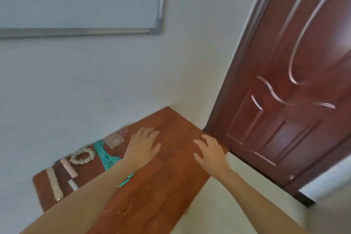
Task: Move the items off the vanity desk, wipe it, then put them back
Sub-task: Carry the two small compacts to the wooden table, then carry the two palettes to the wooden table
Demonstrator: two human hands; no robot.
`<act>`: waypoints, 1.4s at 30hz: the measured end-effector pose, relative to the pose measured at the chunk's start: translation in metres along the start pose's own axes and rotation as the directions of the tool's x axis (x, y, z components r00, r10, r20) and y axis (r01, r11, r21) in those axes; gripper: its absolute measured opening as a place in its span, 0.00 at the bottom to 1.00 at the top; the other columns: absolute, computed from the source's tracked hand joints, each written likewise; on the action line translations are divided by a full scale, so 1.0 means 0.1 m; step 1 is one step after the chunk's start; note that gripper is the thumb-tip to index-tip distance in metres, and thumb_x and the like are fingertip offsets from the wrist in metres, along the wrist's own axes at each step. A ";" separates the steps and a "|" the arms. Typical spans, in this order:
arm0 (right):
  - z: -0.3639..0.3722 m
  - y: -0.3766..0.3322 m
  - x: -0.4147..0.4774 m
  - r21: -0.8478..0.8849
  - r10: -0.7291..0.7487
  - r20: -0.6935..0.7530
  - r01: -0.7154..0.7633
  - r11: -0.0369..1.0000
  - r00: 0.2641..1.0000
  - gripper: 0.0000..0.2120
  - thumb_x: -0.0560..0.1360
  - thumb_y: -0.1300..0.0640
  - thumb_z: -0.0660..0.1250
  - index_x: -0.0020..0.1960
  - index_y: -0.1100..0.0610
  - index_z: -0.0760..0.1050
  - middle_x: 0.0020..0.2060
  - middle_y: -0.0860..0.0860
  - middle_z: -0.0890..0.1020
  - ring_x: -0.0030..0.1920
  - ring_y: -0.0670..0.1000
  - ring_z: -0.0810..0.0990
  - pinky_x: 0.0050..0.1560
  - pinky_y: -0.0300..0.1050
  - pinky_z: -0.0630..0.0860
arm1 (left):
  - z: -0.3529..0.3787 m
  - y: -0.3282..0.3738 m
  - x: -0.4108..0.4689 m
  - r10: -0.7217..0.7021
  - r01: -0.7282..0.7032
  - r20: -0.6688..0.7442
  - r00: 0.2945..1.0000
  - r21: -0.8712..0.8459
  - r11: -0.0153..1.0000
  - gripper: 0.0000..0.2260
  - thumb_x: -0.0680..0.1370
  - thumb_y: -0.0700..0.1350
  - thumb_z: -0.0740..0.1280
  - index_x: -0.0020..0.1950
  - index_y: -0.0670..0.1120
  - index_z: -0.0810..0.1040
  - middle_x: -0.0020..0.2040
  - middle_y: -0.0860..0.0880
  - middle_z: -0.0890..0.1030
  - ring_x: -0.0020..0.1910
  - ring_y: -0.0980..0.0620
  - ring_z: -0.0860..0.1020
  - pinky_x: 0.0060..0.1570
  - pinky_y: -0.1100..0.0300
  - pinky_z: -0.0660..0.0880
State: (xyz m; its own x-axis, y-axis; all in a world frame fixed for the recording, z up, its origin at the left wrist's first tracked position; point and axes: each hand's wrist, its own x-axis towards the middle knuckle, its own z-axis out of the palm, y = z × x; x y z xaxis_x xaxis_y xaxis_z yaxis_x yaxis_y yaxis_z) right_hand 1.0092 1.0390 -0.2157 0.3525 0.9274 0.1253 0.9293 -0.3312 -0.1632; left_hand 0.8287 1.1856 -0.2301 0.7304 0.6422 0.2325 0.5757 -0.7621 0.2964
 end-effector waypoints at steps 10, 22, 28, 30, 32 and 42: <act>-0.51 0.66 -1.68 -0.100 0.403 -0.057 -0.407 0.908 0.913 0.22 0.78 0.49 0.58 0.71 0.52 0.63 0.72 0.55 0.59 0.72 0.53 0.57 0.69 0.47 0.57 | 0.15 1.38 -0.20 0.396 -0.402 -0.070 0.916 -0.195 0.895 0.28 0.73 0.57 0.49 0.60 0.42 0.76 0.60 0.44 0.77 0.62 0.43 0.72 0.57 0.46 0.71; -1.07 0.96 -4.01 -0.093 0.691 -0.233 -0.723 0.685 0.684 0.19 0.74 0.52 0.65 0.64 0.56 0.72 0.65 0.58 0.71 0.66 0.59 0.68 0.60 0.52 0.68 | 0.45 3.36 -1.07 0.676 -0.716 -0.242 0.696 -0.308 0.627 0.21 0.69 0.51 0.56 0.50 0.41 0.81 0.48 0.45 0.82 0.52 0.51 0.66 0.46 0.48 0.77; -1.18 0.97 -5.40 -0.132 0.775 -0.247 -0.812 0.568 0.582 0.19 0.58 0.48 0.68 0.48 0.53 0.80 0.44 0.55 0.82 0.42 0.56 0.83 0.32 0.47 0.79 | 0.60 4.25 -2.04 0.759 -0.810 -0.301 0.577 -0.327 0.486 0.18 0.69 0.51 0.57 0.50 0.43 0.78 0.46 0.46 0.81 0.49 0.51 0.67 0.40 0.51 0.78; -1.22 0.94 -5.80 -0.117 0.800 -0.244 -0.836 0.536 0.548 0.19 0.58 0.48 0.68 0.47 0.54 0.80 0.44 0.56 0.82 0.42 0.57 0.83 0.32 0.47 0.79 | 0.68 4.44 -2.35 0.777 -0.827 -0.303 0.552 -0.318 0.463 0.16 0.69 0.52 0.56 0.51 0.46 0.74 0.44 0.48 0.81 0.47 0.51 0.67 0.37 0.53 0.77; -1.25 0.89 -6.14 -0.101 0.798 -0.285 -0.845 0.525 0.530 0.19 0.61 0.50 0.70 0.50 0.56 0.80 0.46 0.58 0.82 0.45 0.60 0.82 0.35 0.51 0.79 | 0.74 4.62 -2.62 0.803 -0.843 -0.290 0.520 -0.323 0.430 0.14 0.69 0.52 0.56 0.51 0.49 0.70 0.43 0.49 0.81 0.45 0.51 0.69 0.36 0.55 0.76; -1.23 0.82 -7.26 0.030 0.913 -0.251 -0.940 0.339 0.321 0.23 0.78 0.47 0.58 0.71 0.50 0.61 0.71 0.51 0.60 0.72 0.51 0.57 0.68 0.45 0.58 | 1.01 5.51 -3.38 0.861 -0.897 -0.338 0.381 -0.361 0.256 0.12 0.69 0.50 0.57 0.49 0.48 0.72 0.41 0.50 0.81 0.44 0.52 0.67 0.34 0.56 0.75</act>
State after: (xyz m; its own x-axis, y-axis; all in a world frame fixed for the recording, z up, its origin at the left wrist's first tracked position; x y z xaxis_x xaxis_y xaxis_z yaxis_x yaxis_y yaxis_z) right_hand 0.8431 0.3169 -0.2003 0.9894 -0.0484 0.1366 -0.0200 -0.9791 -0.2022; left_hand 0.9362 0.5407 -0.2394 0.6498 -0.3830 0.6565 -0.6405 -0.7410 0.2017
